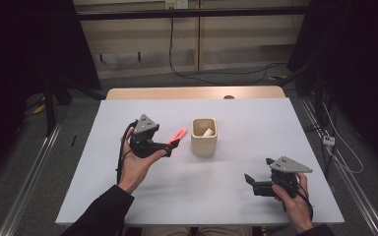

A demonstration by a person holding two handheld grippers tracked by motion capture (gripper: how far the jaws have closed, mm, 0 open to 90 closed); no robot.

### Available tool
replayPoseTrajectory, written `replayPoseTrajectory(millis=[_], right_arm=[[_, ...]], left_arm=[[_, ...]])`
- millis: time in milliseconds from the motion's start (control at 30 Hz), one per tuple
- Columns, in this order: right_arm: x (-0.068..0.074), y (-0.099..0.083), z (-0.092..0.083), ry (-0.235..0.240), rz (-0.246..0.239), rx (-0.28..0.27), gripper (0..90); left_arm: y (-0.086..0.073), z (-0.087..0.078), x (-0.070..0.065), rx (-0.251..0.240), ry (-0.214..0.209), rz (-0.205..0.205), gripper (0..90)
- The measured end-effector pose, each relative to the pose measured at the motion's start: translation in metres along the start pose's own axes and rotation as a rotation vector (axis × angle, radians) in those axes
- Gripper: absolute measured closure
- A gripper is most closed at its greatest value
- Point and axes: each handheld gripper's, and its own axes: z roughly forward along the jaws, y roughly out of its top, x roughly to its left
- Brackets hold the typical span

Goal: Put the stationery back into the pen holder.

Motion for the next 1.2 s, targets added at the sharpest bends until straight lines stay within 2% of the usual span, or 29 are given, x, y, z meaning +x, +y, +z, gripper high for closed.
replayPoseTrajectory(millis=[100, 433, 567, 767, 900, 1033, 1133, 1200], right_arm=[[0.000, 0.000, 0.000, 0.000, 0.000, 0.000, 5.5], [0.001, 0.000, 0.000, 0.000, 0.000, 0.003, 5.6], [0.001, 0.000, 0.000, 0.000, -0.002, 0.002, 5.5], [0.001, 0.000, 0.001, 0.000, -0.001, 0.003, 5.5], [0.001, 0.000, 0.001, 0.000, -0.003, 0.002, 5.5], [0.001, 0.000, 0.001, 0.000, -0.006, 0.004, 5.5], [0.001, 0.000, 0.001, 0.000, -0.004, 0.005, 5.5], [0.001, 0.000, 0.001, 0.000, -0.004, 0.005, 5.5]], left_arm=[[-0.005, -0.002, 0.007, 0.006, 0.014, -0.012, 10.5], [-0.012, -0.014, 0.022, 0.018, 0.052, -0.012, 10.4], [-0.016, -0.018, 0.026, 0.032, 0.060, 0.002, 10.4], [-0.027, -0.026, 0.032, 0.059, 0.072, -0.018, 11.2], [-0.036, -0.032, 0.036, 0.078, 0.075, -0.031, 16.0], [-0.044, -0.037, 0.037, 0.097, 0.069, -0.042, 16.8], [-0.048, -0.040, 0.035, 0.104, 0.045, -0.056, 25.1], [-0.052, -0.043, 0.033, 0.125, 0.016, -0.066, 34.9]])
